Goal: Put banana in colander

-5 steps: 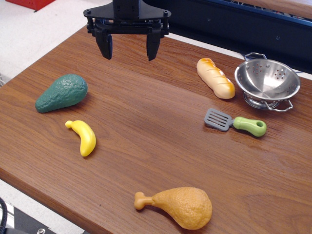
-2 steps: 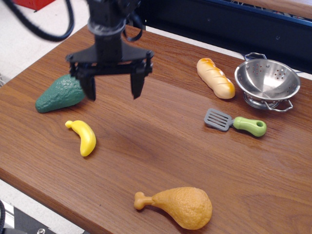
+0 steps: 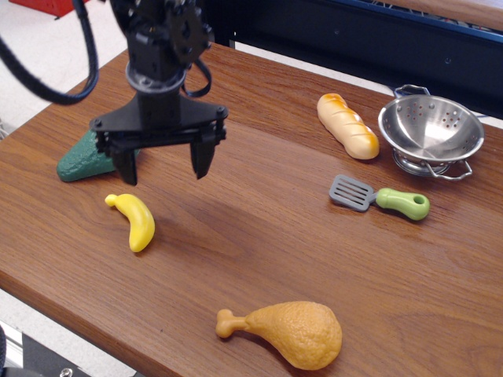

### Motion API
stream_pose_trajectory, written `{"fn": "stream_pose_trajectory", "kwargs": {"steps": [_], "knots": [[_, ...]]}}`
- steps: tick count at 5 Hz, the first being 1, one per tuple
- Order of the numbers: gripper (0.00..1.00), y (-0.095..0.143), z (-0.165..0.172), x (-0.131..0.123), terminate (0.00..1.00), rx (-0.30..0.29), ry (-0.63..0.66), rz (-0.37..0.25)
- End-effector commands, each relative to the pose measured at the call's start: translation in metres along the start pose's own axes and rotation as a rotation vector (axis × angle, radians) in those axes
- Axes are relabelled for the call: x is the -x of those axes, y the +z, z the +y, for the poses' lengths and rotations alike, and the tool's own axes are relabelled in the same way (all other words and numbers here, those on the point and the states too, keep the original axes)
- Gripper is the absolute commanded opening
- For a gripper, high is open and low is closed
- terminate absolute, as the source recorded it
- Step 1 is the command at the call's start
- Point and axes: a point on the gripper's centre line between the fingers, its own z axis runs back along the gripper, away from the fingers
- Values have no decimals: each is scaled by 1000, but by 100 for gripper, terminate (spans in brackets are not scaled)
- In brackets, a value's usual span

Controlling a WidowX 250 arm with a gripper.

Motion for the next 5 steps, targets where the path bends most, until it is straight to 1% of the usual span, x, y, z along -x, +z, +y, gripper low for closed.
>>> {"fn": "stream_pose_trajectory", "kwargs": {"steps": [1, 2, 3, 4, 5], "knots": [[100, -15, 20, 8, 0, -3, -50, -71], [100, -27, 22, 7, 0, 0, -34, -68], [100, -34, 14, 8, 0, -6, -37, -53], [0, -36, 12, 10, 0, -4, -23, -77], [0, -42, 11, 14, 0, -21, -39, -85]]}}
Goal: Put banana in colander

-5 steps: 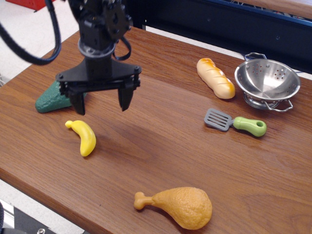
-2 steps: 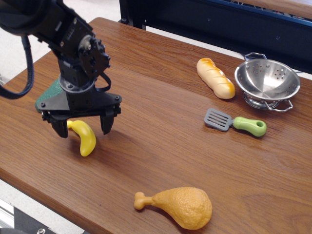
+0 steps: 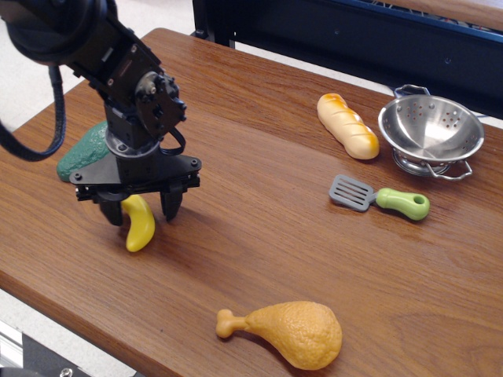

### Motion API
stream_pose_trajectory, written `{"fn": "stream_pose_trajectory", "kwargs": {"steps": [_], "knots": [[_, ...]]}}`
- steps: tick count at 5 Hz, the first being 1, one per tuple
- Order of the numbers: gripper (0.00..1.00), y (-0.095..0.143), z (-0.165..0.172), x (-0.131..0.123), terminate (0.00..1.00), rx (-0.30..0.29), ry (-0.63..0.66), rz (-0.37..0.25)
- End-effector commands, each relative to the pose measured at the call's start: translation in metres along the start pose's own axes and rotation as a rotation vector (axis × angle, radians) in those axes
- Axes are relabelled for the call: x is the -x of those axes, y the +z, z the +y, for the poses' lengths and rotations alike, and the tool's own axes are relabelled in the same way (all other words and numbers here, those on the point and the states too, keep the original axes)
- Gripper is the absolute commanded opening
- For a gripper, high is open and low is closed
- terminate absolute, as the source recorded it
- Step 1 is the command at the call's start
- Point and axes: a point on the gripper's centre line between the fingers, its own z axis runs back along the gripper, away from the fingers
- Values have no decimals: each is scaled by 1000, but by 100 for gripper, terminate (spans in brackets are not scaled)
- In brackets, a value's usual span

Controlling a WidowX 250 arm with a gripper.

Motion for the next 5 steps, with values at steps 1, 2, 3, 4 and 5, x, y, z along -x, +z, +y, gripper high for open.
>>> {"fn": "stream_pose_trajectory", "kwargs": {"steps": [1, 2, 3, 4, 5], "knots": [[0, 8, -13, -7, 0, 17, -11, -12], [0, 29, -39, -18, 0, 45, -1, 14], [0, 55, -76, -28, 0, 121, -68, 36], [0, 75, -115, -39, 0, 201, -138, -37], [0, 83, -145, -52, 0, 251, -160, -89]]}}
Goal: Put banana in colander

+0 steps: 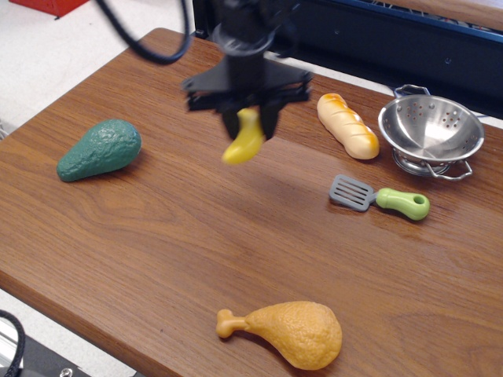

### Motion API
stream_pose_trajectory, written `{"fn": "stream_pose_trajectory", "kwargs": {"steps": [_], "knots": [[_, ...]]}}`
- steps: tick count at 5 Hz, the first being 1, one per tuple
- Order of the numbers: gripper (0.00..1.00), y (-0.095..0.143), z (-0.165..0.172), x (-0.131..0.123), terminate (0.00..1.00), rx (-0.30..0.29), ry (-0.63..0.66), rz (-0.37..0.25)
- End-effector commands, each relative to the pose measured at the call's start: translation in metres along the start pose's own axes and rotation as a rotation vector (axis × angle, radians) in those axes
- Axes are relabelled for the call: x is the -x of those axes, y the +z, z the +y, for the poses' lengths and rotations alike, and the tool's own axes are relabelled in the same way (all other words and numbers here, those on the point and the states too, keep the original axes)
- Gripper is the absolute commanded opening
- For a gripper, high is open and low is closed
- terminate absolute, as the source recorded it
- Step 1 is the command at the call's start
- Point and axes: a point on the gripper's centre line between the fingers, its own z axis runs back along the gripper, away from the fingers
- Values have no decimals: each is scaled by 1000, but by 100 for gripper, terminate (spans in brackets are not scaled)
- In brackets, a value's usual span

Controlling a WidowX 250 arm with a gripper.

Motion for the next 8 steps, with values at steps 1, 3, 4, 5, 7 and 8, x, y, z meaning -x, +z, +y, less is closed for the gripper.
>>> {"fn": "stream_pose_trajectory", "kwargs": {"steps": [1, 3, 4, 5, 7, 8], "knots": [[0, 18, -56, -37, 0, 98, -36, -103], [0, 26, -100, -44, 0, 182, -136, -141], [0, 26, -121, -30, 0, 249, -193, -137], [0, 22, -141, -21, 0, 270, -204, -126], [0, 7, -154, -16, 0, 224, -164, -56], [100, 9, -153, -12, 0, 205, -139, -56]]}}
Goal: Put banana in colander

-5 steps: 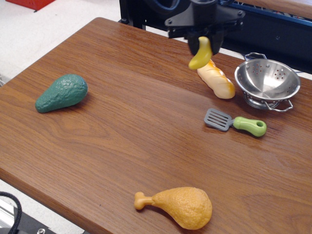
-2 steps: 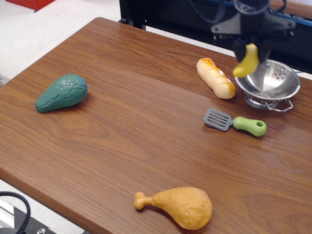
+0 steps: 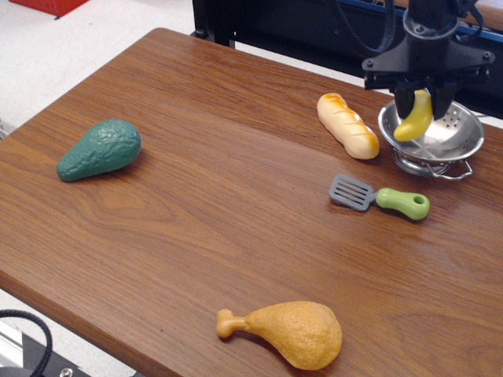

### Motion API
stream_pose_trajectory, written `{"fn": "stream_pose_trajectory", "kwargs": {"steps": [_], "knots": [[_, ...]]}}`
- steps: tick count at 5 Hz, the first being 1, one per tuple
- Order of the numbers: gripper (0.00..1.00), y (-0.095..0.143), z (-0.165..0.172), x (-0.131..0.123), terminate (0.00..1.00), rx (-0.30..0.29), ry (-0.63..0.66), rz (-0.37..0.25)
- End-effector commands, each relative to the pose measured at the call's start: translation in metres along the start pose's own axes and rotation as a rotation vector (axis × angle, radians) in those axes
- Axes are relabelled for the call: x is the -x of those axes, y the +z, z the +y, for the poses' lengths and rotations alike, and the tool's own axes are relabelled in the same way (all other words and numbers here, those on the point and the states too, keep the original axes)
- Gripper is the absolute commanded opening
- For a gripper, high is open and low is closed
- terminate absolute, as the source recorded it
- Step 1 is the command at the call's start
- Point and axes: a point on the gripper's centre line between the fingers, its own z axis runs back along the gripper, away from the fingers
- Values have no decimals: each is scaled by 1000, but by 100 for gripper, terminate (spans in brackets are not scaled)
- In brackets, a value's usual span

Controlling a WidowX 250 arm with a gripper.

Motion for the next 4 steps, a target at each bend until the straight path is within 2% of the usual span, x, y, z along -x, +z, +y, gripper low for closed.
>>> {"fn": "stream_pose_trajectory", "kwargs": {"steps": [1, 3, 4], "knots": [[100, 30, -11, -2, 0, 19, 21, -55], [100, 59, -6, 8, 0, 67, 24, -49], [100, 59, -6, 8, 0, 67, 24, -49]]}}
